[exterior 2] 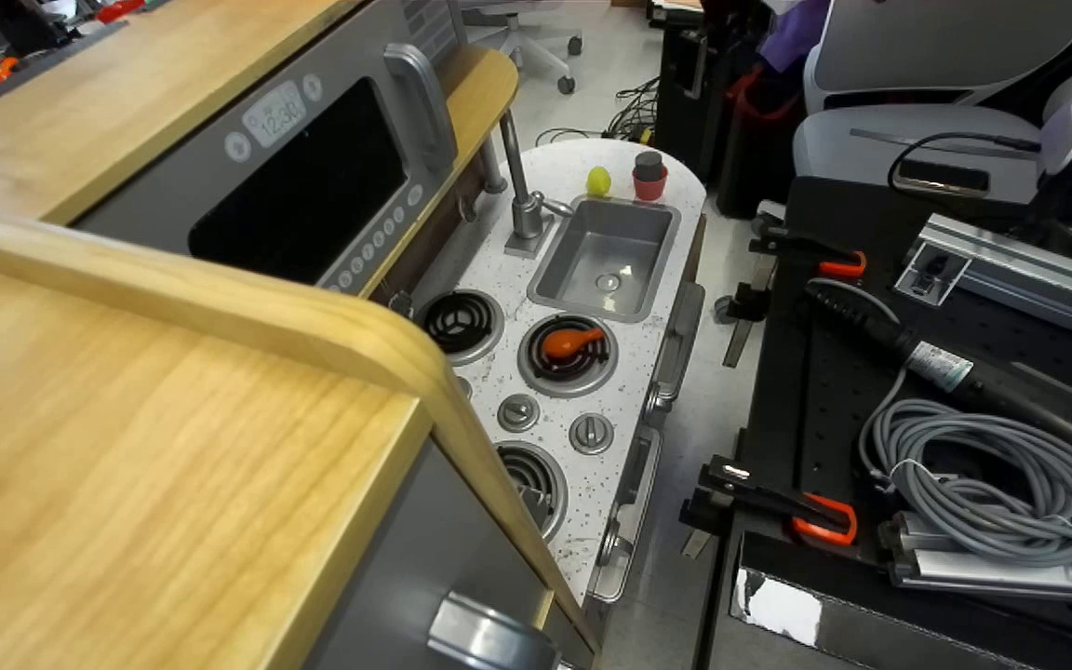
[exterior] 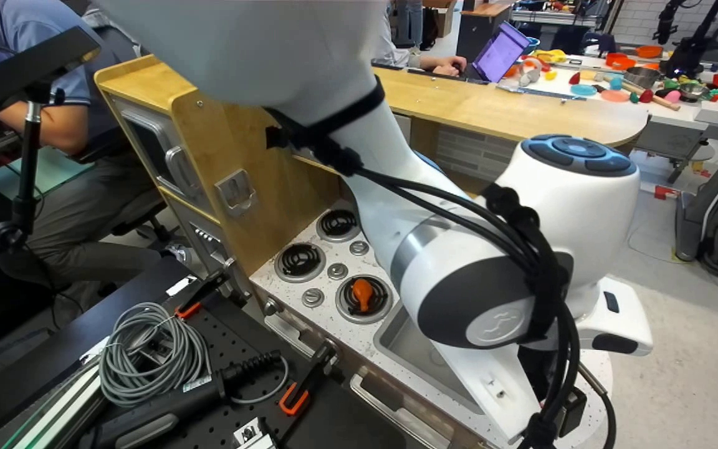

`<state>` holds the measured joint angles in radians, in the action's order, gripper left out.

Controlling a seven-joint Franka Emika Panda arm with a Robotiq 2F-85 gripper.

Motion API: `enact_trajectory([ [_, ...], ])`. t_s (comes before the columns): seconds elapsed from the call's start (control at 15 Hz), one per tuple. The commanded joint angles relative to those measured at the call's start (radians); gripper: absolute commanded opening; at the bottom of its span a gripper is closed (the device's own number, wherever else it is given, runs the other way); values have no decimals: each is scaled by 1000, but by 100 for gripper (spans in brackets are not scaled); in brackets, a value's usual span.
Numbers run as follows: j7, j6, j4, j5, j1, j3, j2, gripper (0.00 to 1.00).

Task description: Put the lemon in the sink

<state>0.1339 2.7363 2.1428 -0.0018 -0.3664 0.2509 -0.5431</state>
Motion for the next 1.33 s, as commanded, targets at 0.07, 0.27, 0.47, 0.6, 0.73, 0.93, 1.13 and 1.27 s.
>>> enact_trajectory([
  [0.07, -66, -97, -270, 37, -24, -22, -204, 100],
  [0.27, -118, -153, -423, 50, -30, -30, -313, 100],
  [0.47, -142, -206, -567, 59, -33, -42, -408, 100],
  [0.6, -132, -233, -650, 52, -36, -53, -464, 100],
  [0.73, -124, -251, -729, 42, -34, -57, -522, 100],
  [0.93, -98, -270, -834, 31, -38, -66, -599, 100],
  [1.13, -85, -286, -923, 26, -39, -67, -656, 100],
  [1.27, -87, -297, -977, 29, -43, -67, -689, 100],
])
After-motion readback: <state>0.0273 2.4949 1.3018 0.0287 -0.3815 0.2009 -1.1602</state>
